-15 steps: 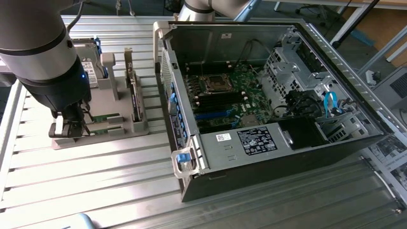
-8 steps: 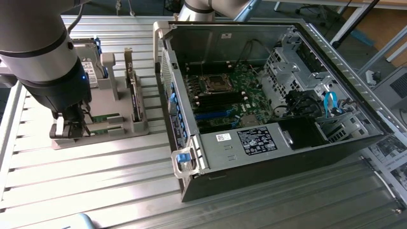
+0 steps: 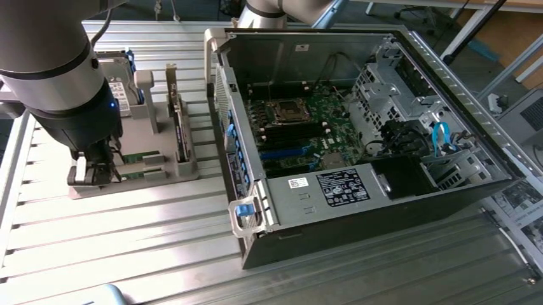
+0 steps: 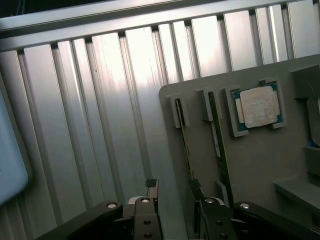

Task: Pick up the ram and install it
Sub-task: 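Pick up the ram and move it above insertion slot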

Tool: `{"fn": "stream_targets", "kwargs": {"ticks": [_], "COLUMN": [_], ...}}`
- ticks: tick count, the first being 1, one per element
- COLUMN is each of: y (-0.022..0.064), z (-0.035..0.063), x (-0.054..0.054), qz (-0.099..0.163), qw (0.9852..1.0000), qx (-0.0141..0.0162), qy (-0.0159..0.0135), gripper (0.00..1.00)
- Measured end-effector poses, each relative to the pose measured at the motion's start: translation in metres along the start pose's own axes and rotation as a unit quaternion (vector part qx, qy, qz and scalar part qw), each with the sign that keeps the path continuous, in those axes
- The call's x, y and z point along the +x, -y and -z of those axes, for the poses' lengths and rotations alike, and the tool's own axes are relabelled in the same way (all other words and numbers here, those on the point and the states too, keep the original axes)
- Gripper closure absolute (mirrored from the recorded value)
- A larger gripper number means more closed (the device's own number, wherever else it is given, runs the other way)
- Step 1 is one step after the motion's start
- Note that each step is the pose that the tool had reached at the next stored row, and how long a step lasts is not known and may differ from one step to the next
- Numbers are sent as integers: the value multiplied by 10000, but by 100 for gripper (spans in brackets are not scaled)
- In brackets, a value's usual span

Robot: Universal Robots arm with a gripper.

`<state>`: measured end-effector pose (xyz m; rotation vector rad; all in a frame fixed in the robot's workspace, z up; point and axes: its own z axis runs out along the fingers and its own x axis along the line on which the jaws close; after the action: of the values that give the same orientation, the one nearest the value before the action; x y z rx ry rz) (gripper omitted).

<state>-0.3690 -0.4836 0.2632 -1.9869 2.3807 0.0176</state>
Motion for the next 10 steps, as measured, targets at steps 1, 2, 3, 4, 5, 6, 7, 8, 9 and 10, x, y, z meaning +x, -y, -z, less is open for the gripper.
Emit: {"fn": "stream_targets", "kwargs": {"ticks": [1, 2, 3, 4, 5, 6, 7, 8, 9, 10], "y": [0, 0, 0, 0, 0, -1, -1, -1, -1, -1], "z": [-4, -9, -13, -17, -20, -25, -30, -37, -40, -43], "x": [0, 0, 0, 1, 1, 1, 1, 1, 1, 2], "qz": [0, 0, 0, 0, 0, 0, 0, 0, 0, 0], "qw": [10000, 10000, 10000, 10000, 10000, 10000, 10000, 10000, 10000, 10000], "qx": [0, 0, 0, 0, 0, 0, 0, 0, 0, 0], "qy": [0, 0, 0, 0, 0, 0, 0, 0, 0, 0], "gripper": [64, 64, 64, 64, 64, 64, 64, 64, 64, 64]}}
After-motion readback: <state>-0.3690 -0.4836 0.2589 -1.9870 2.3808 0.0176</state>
